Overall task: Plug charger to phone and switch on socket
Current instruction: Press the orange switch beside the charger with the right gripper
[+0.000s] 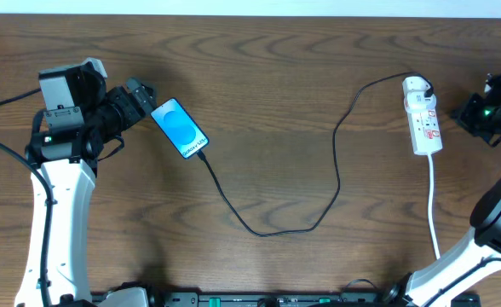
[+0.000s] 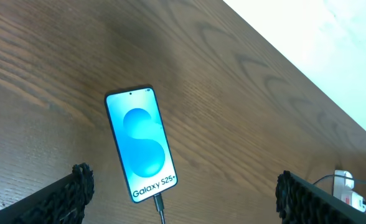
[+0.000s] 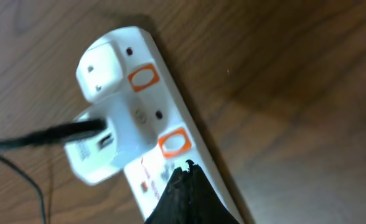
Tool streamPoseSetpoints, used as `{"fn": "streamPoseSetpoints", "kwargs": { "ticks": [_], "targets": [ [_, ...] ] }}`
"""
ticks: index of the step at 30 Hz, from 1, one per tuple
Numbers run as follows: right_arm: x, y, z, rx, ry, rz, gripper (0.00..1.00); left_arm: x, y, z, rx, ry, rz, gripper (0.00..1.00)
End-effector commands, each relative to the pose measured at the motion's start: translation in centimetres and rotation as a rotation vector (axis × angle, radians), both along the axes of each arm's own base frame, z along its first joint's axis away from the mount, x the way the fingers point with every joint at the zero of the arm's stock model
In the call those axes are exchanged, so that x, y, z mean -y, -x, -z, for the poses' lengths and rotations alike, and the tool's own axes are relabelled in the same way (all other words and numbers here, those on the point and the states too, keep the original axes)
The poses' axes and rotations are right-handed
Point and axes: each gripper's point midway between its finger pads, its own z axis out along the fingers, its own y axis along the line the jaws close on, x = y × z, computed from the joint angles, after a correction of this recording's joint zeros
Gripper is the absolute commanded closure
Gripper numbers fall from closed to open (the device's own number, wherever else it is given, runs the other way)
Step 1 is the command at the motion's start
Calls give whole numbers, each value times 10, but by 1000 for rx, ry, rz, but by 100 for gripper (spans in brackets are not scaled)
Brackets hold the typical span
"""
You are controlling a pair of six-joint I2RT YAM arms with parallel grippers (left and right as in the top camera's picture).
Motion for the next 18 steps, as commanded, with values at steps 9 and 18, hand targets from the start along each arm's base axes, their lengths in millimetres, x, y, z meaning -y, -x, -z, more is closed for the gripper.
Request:
{"fn": "streamPoseSetpoints", "kwargs": {
  "ticks": [9, 18],
  "targets": [
    [-7, -16, 25, 38, -38, -55, 99, -1, 0, 0, 2, -10, 10, 5],
    [-19, -25, 23, 70, 1, -129, 99, -1, 0, 0, 2, -10, 10, 5]
  ]
}}
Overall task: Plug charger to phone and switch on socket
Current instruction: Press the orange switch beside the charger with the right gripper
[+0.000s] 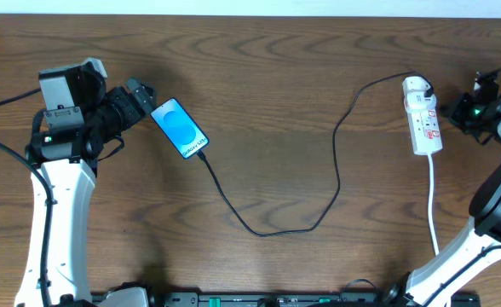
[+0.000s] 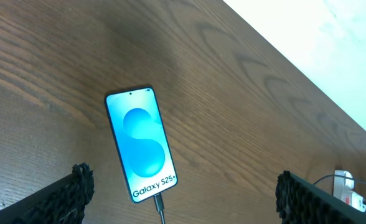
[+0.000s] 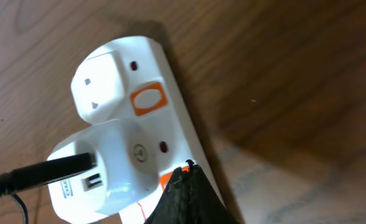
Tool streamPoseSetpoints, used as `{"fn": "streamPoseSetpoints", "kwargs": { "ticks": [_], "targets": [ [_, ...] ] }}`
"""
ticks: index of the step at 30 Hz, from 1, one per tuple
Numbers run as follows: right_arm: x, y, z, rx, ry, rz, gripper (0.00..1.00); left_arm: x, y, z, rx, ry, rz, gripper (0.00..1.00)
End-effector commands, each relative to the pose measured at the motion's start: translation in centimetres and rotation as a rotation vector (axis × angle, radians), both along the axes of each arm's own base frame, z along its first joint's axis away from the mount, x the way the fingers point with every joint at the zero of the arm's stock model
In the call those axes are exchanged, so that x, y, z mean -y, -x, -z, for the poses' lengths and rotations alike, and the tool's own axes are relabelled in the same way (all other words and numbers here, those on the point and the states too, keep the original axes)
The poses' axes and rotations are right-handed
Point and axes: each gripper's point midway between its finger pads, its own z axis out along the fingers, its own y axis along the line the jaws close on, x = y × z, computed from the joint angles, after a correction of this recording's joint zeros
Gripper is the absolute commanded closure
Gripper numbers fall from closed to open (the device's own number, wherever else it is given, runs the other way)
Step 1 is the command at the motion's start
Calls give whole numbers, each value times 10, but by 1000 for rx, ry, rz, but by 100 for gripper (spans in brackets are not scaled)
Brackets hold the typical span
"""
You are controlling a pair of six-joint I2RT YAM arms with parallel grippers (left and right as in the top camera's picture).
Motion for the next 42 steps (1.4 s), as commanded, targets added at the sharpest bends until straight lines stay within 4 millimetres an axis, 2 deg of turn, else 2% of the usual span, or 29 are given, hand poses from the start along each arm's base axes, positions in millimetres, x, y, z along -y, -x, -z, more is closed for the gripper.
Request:
{"fn": "streamPoseSetpoints", "kwargs": {
  "ticks": [1, 11, 19, 33, 42],
  "targets": [
    [-10, -5, 2, 19, 13, -69, 99, 0, 0, 0, 3, -9, 10, 5],
    [-12, -6, 8, 4, 32, -70, 99, -1, 0, 0, 2, -10, 10, 5],
    [-20, -4, 16, -7, 53, -125, 99, -1, 0, 0, 2, -10, 10, 5],
    [-19, 3, 26, -53, 65, -119, 99, -1, 0, 0, 2, -10, 10, 5],
    [-32, 3, 28, -59, 73, -167, 99, -1, 0, 0, 2, -10, 10, 5]
  ]
}}
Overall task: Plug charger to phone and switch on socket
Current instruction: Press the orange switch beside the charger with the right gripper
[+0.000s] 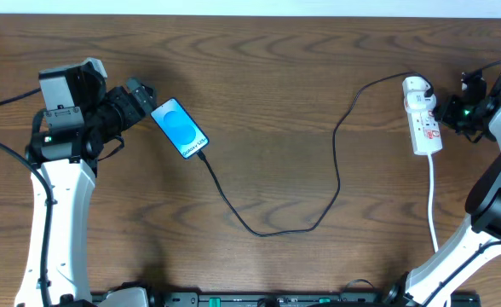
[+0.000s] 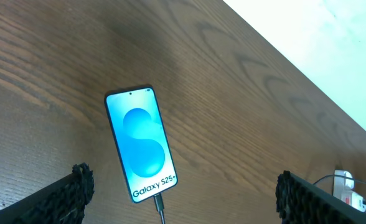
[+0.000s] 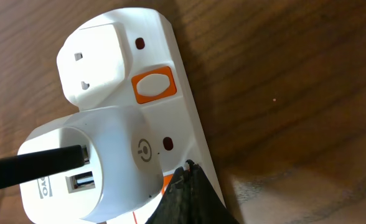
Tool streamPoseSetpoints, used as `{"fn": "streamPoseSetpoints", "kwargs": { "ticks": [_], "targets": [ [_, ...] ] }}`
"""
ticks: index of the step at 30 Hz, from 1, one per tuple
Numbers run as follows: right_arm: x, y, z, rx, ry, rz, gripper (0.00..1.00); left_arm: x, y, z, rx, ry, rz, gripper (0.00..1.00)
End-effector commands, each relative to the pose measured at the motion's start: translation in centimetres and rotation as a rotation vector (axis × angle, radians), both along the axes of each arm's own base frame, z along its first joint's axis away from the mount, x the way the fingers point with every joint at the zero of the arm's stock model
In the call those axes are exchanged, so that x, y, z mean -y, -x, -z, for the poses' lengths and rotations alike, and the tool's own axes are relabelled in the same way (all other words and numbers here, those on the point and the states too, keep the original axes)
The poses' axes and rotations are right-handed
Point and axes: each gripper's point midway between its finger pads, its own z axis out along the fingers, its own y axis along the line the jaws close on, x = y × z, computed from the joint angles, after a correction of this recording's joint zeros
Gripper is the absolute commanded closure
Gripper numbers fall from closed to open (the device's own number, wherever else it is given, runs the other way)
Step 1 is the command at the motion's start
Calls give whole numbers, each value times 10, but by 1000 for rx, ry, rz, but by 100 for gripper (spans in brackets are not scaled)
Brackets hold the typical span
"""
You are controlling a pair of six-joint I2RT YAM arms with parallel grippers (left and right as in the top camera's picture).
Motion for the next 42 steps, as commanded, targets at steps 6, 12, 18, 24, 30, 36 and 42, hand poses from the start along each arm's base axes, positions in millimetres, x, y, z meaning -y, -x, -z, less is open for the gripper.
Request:
{"fn": "streamPoseSetpoints", "kwargs": {
  "ticks": [6, 12, 18, 24, 30, 36, 42],
  "targets": [
    [-33, -1, 13, -32, -14, -89, 99, -1, 0, 0, 3, -10, 10, 5],
    [-43, -4, 14, -35, -16, -109, 99, -1, 0, 0, 3, -10, 10, 5],
    [-49, -2, 15, -49, -23, -120, 99, -1, 0, 0, 2, -10, 10, 5],
    [-58, 1, 16, -67, -32, -134, 99, -1, 0, 0, 2, -10, 10, 5],
    [-68, 2, 17, -83, -41, -149, 99, -1, 0, 0, 2, -10, 10, 5],
    [-80, 1, 17, -87, -63, -162, 99, -1, 0, 0, 2, -10, 10, 5],
    [-91, 3, 17, -102, -75, -182, 99, -1, 0, 0, 3, -10, 10, 5]
  ]
}}
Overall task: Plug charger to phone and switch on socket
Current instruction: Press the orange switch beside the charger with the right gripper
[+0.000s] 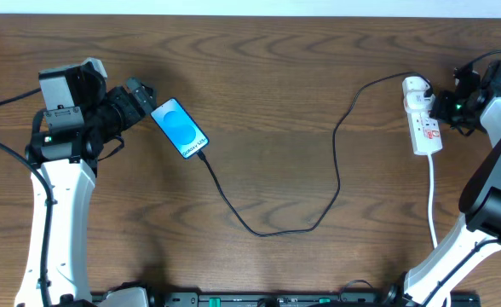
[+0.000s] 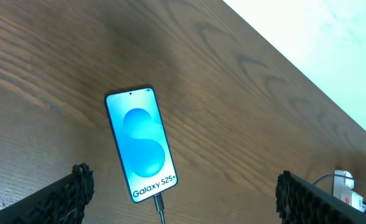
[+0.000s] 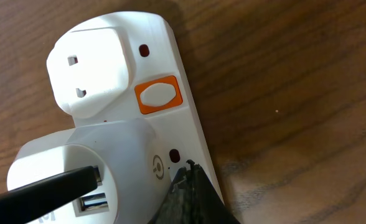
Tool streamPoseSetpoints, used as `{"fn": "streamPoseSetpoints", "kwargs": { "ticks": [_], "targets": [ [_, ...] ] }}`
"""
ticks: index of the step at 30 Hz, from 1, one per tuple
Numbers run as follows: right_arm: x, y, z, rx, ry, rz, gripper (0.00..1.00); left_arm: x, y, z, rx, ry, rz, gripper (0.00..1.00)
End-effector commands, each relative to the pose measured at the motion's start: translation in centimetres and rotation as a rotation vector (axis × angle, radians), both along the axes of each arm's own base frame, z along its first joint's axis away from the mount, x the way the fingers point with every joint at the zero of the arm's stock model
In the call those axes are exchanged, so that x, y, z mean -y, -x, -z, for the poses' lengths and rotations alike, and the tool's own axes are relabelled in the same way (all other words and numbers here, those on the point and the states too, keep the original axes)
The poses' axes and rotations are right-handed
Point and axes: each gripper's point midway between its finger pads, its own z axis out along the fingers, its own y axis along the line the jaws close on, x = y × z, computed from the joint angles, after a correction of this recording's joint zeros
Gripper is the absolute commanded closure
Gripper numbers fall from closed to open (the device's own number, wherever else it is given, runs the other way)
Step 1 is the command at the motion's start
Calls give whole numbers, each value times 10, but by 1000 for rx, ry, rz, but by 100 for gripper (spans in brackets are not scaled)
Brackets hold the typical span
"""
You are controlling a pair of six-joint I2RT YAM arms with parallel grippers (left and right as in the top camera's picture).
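Note:
The phone [image 1: 181,128] lies face up with its blue screen lit [image 2: 140,143], and the black cable [image 1: 336,170] is plugged into its bottom end [image 2: 160,204]. My left gripper [image 2: 183,182] hangs open above and astride it, touching nothing. The cable runs to a white charger adapter [image 3: 83,180] seated in the white power strip [image 1: 421,116]. My right gripper [image 3: 189,169] is shut, its tip resting on the strip right beside the adapter. The orange switch [image 3: 158,94] of the free end socket shows; the adapter's own switch is hidden under my fingers.
The strip's white lead [image 1: 433,200] runs toward the table's front edge. The black cable loops across the middle of the brown wooden table [image 1: 276,77]. The table's far edge meets a pale floor [image 2: 332,43].
My right gripper has moved a little further onto the power strip; the sliver of orange switch beside its tip is now covered. The left arm, phone and cable have not moved.
My shut right gripper stood to the right of the strip, its tip below the second orange switch. It then sat at that switch, later covered most of it, and now hides it. The left gripper stayed open over the plugged-in phone throughout.

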Motion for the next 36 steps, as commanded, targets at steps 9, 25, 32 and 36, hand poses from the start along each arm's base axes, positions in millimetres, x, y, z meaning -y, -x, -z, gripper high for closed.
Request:
{"fn": "streamPoseSetpoints", "kwargs": {
  "ticks": [9, 25, 32, 36],
  "targets": [
    [-92, 11, 16, -77, -238, -132, 99, 0, 0, 0, 2, -9, 10, 5],
    [-94, 17, 18, -123, -274, -77, 99, 0, 0, 0, 3, -9, 10, 5],
    [-72, 13, 24, -129, -170, -5, 99, 0, 0, 0, 2, -9, 10, 5],
    [-56, 5, 23, -102, -133, 60, 99, -1, 0, 0, 2, -10, 10, 5]
  ]
}}
